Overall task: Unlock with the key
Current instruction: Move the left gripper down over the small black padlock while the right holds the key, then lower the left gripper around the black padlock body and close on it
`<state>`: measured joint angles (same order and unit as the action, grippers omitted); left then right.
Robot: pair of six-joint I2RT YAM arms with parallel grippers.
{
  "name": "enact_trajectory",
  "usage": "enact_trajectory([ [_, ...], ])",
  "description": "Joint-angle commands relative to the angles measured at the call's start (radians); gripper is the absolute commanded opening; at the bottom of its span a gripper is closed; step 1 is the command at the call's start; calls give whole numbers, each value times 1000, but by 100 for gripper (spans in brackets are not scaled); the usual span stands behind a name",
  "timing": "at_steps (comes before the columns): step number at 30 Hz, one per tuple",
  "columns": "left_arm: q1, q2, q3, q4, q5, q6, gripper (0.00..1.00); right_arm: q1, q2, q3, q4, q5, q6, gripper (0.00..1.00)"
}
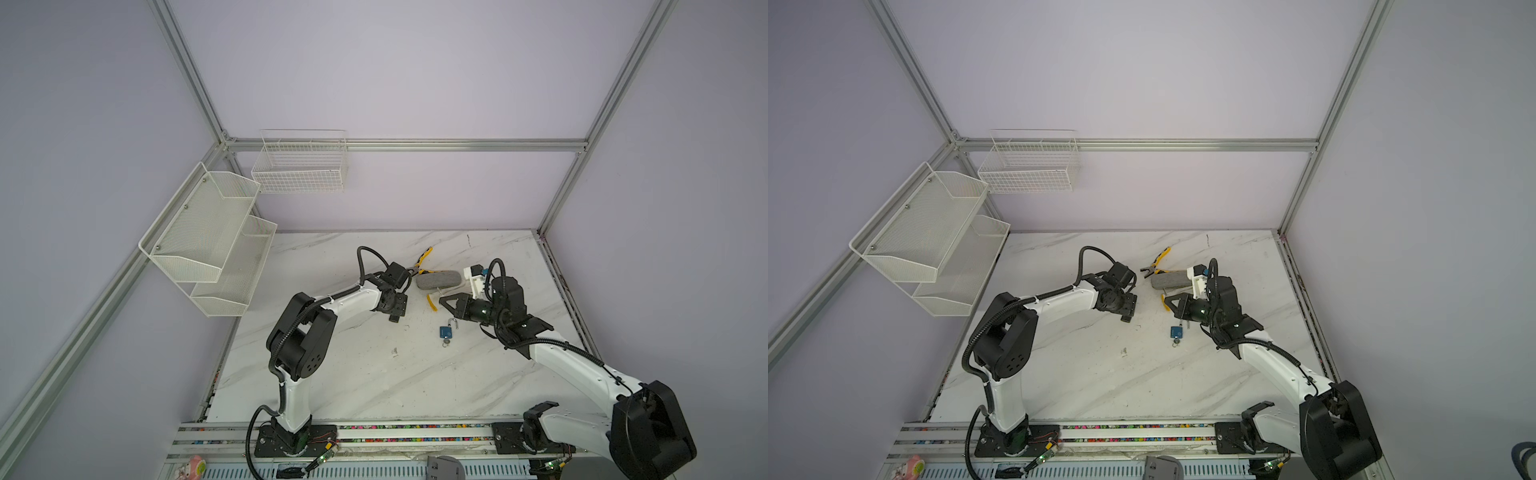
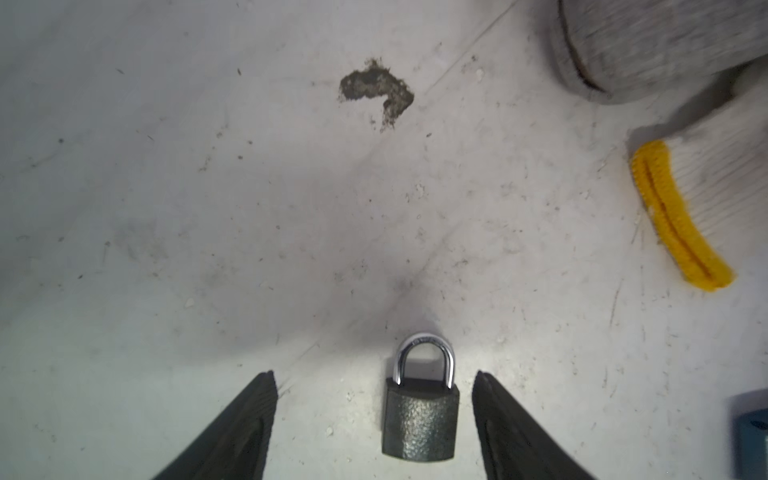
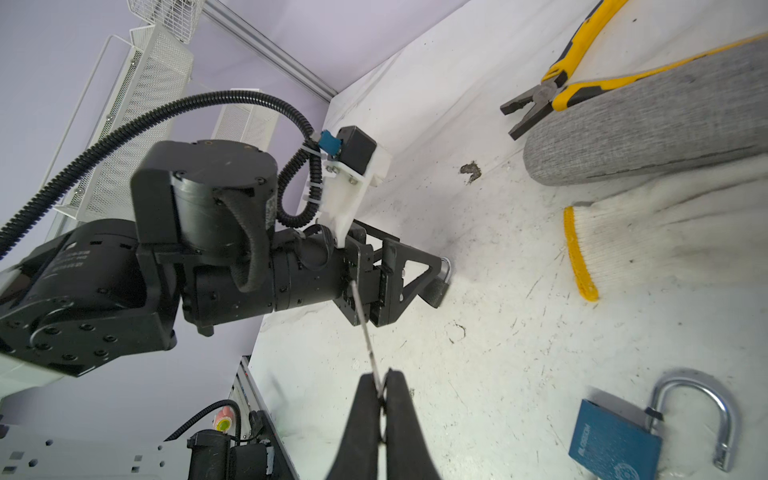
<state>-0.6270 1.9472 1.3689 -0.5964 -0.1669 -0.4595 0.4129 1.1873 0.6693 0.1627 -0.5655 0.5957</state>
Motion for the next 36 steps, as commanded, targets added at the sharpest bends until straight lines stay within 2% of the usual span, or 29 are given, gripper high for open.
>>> enact_trajectory([
  [1, -27, 17, 106, -46, -18, -40, 74, -5, 8, 19, -8, -7, -20, 0],
  [6, -60, 49, 130, -82, -66, -60, 73, -6, 11, 20, -8, -10, -22, 0],
  [9, -71, 59, 131, -94, -73, -83, 67, -6, 12, 21, -6, -15, -20, 0],
  [16, -95, 80, 123, -100, -56, -124, 62, -6, 9, 14, 0, -23, -30, 0],
  [25, -99, 94, 119, -104, -32, -236, 57, -8, -6, 0, 3, -20, -28, 0],
  [36, -103, 137, 137, -128, -40, -275, 52, -7, -24, -9, 1, -25, -32, 0],
])
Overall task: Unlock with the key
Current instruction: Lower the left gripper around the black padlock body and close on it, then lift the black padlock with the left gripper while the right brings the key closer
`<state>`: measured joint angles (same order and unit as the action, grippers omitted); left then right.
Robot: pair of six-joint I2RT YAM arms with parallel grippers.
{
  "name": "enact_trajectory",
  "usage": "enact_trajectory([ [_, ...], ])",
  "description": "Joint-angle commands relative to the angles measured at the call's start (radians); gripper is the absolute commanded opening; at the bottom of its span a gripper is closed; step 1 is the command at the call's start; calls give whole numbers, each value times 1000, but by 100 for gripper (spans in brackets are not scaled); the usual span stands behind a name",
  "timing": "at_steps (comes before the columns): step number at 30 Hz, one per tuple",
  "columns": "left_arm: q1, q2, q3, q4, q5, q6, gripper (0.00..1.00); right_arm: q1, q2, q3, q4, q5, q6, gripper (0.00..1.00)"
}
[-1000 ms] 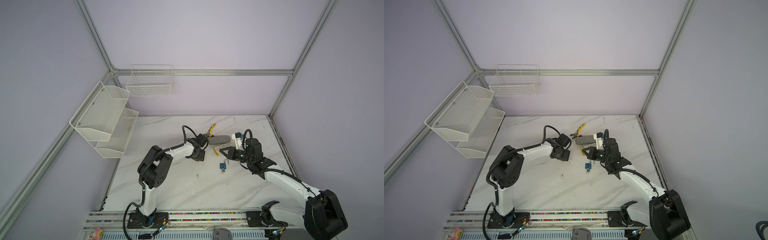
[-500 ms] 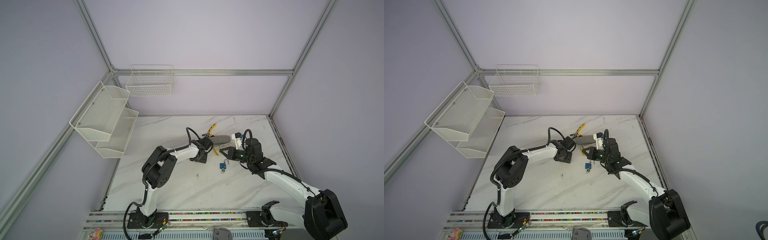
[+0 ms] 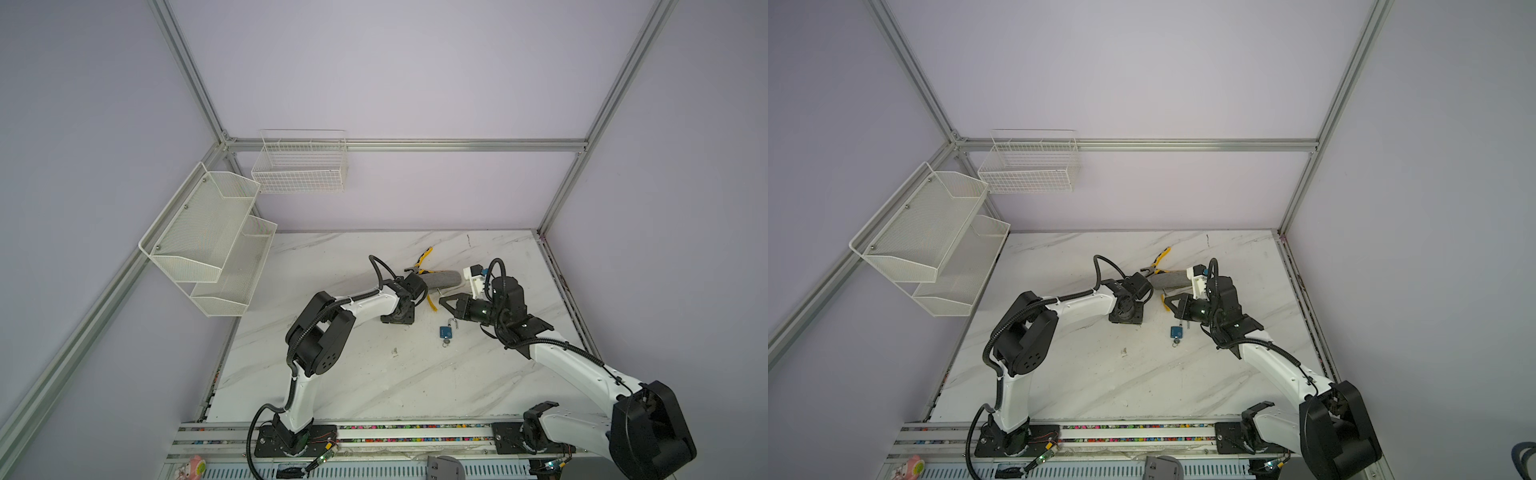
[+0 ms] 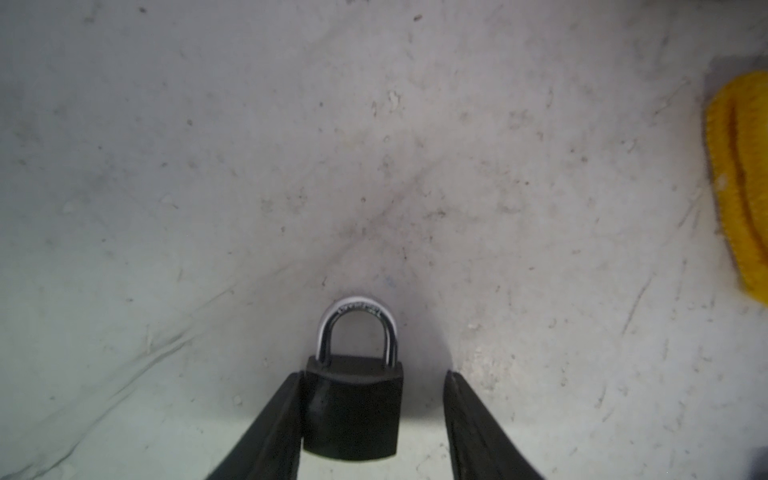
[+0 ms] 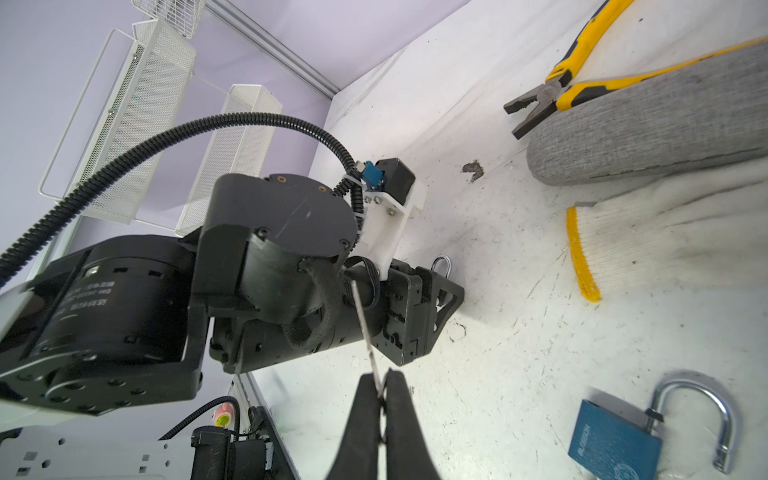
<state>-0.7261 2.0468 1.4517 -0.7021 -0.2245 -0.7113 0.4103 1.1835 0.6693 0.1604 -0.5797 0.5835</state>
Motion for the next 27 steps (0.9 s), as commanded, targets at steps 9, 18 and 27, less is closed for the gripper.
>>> enact_trajectory([
  [9, -4, 39, 38, -31, 24, -19, 46, -4, -27, -20, 11, -9, -21, 0],
  [18, -5, 32, 30, -28, 27, -8, 36, -5, -38, -23, 13, -8, -16, 0],
  [27, -5, -3, 17, -16, 25, -2, 20, -4, -43, -19, 8, -35, -24, 0],
])
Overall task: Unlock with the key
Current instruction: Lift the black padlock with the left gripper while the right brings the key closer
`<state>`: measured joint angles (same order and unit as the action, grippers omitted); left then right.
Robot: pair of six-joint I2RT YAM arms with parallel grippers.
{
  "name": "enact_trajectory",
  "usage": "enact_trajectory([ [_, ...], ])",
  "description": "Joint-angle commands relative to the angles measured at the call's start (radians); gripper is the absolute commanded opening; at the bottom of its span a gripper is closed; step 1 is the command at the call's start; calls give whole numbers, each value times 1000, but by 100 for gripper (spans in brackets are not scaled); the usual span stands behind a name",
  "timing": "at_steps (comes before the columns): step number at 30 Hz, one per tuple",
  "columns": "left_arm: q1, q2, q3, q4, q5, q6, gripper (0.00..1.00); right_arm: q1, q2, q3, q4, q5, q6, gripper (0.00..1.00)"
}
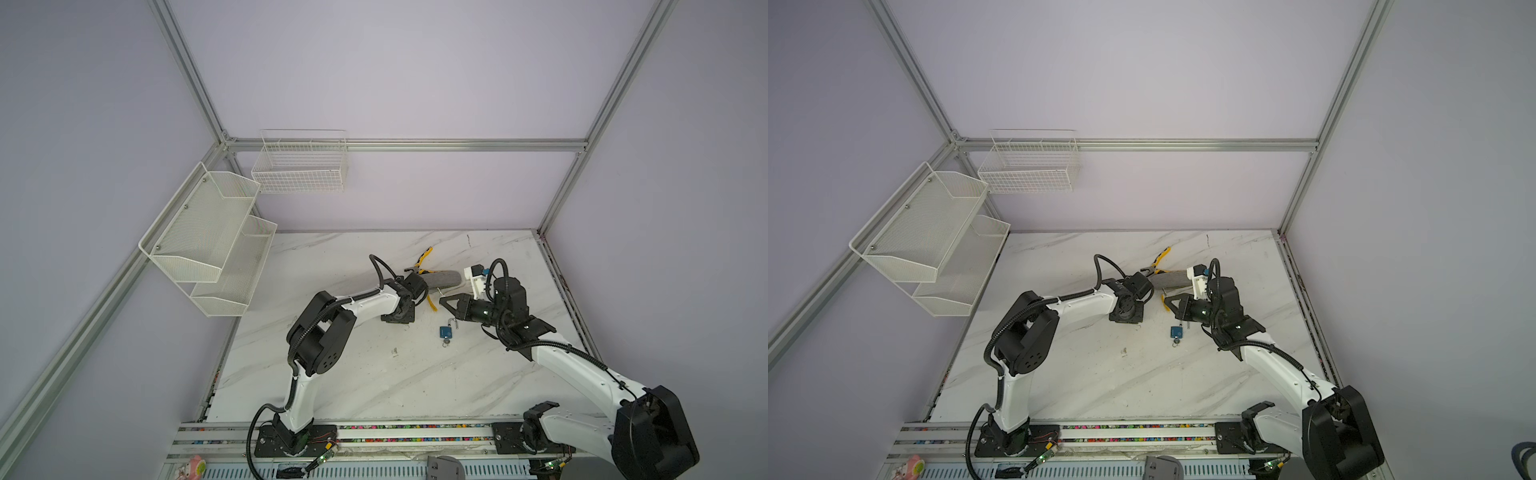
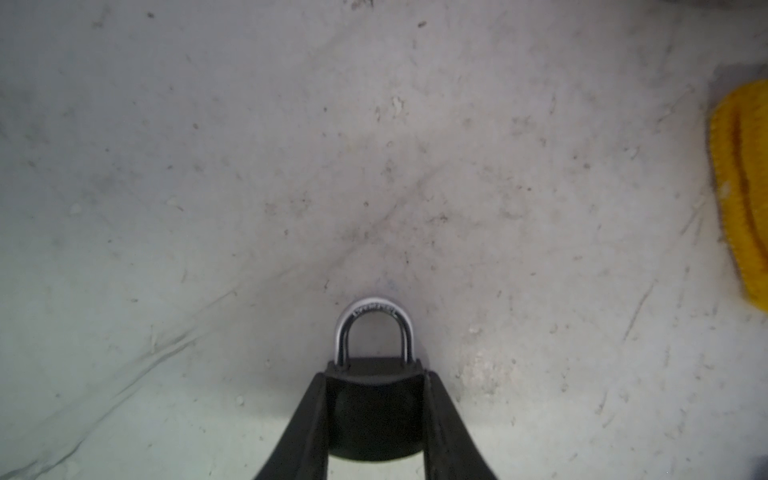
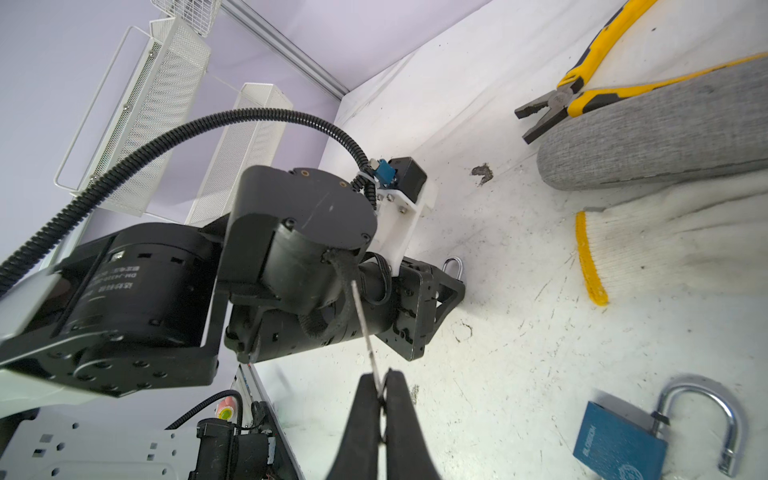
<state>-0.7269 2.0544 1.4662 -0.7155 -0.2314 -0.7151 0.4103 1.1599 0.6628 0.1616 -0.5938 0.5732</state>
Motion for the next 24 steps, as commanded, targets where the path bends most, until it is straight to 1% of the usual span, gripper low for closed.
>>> enact_trajectory([
  [1, -4, -17, 1, -2, 32, 2, 18, -4, -21, -11, 1, -20, -22, 0],
  [5, -2, -62, -17, 8, 25, -12, 8, -4, -26, -3, -20, -17, -23, 0],
  [8, -2, -112, -53, 35, 34, -33, 0, -4, -31, 5, -55, 12, -29, 0],
  [18, 0, -362, -230, 170, 66, -196, 0, 1, -47, 9, -138, 47, -28, 0],
  [22, 0, -434, -257, 186, 82, -264, 0, 38, -40, -6, -139, 84, -13, 0],
  [24, -3, -459, -260, 186, 86, -304, 0, 80, -31, -14, -125, 116, 12, 0],
])
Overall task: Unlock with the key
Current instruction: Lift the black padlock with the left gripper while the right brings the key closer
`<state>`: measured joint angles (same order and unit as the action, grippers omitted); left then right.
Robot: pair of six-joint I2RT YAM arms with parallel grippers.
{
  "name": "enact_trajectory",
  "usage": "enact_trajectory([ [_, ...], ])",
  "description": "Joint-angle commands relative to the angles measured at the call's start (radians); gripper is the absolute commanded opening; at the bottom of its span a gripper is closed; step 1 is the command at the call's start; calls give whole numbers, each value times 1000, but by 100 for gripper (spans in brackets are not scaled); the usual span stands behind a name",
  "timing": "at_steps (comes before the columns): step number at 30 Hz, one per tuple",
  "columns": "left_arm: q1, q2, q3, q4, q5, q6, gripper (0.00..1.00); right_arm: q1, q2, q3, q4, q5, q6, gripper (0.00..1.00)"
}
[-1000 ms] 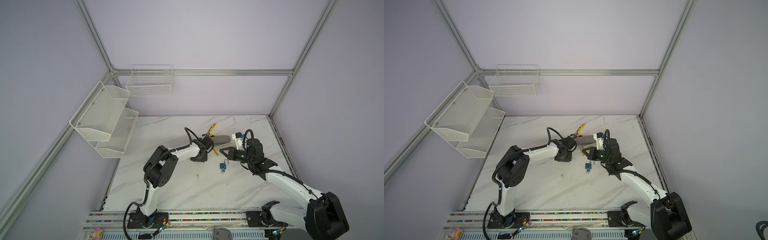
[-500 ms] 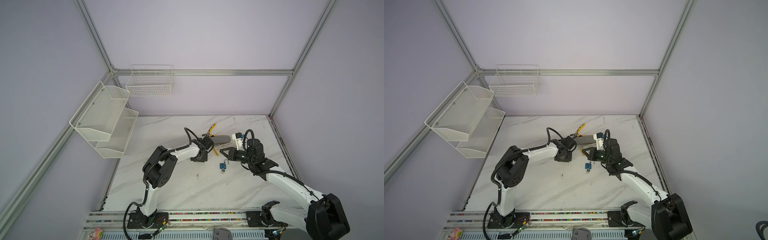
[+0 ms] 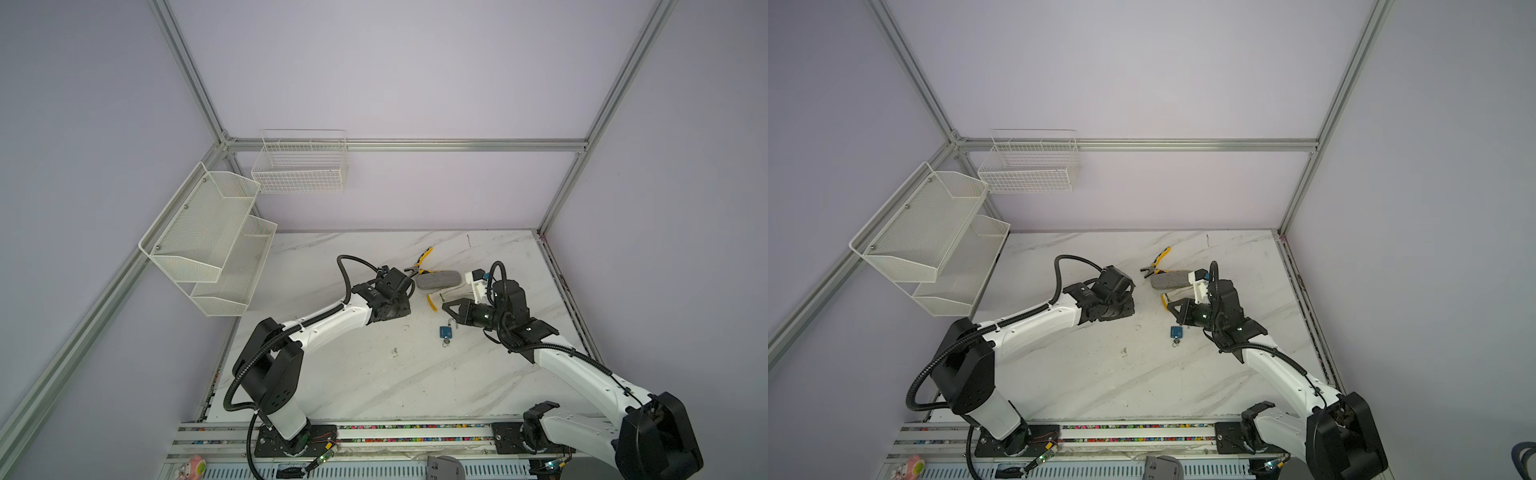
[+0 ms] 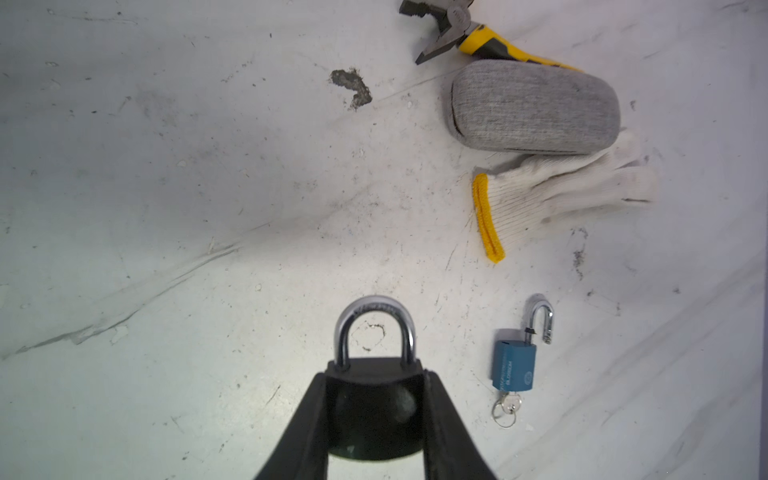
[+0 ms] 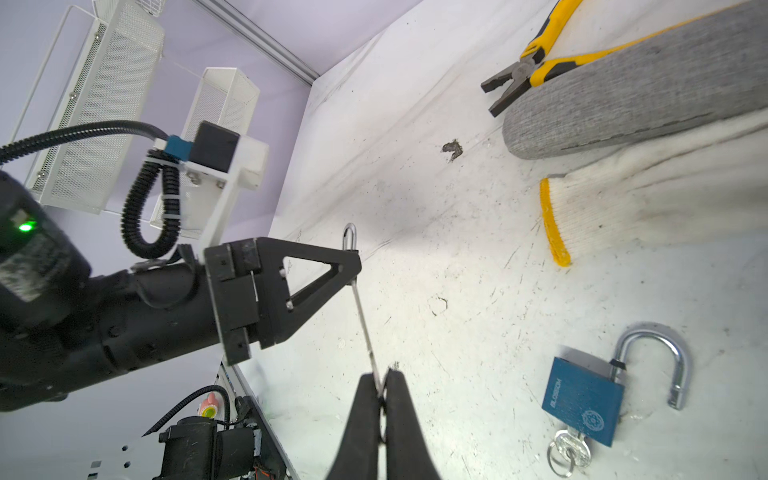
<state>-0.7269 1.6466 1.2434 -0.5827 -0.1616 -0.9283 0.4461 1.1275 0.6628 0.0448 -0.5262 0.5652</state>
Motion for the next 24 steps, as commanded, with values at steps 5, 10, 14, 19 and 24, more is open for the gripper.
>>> enact_trajectory([
  [5, -31, -89, -34, 43, -43, -132, 0, 188, 71, -41, 96, 141, 111, 0],
  [10, -50, -96, -13, 29, -60, -141, 0, 261, 150, -100, 314, 147, 243, 0],
  [14, -67, -107, -2, 14, -108, -145, 0, 317, 209, -103, 421, 167, 287, 0],
  [19, -78, -128, -9, 10, -142, -165, 0, 330, 235, -140, 559, 223, 396, 0],
  [24, -84, -137, -10, 11, -158, -174, 0, 351, 272, -134, 614, 243, 426, 0],
])
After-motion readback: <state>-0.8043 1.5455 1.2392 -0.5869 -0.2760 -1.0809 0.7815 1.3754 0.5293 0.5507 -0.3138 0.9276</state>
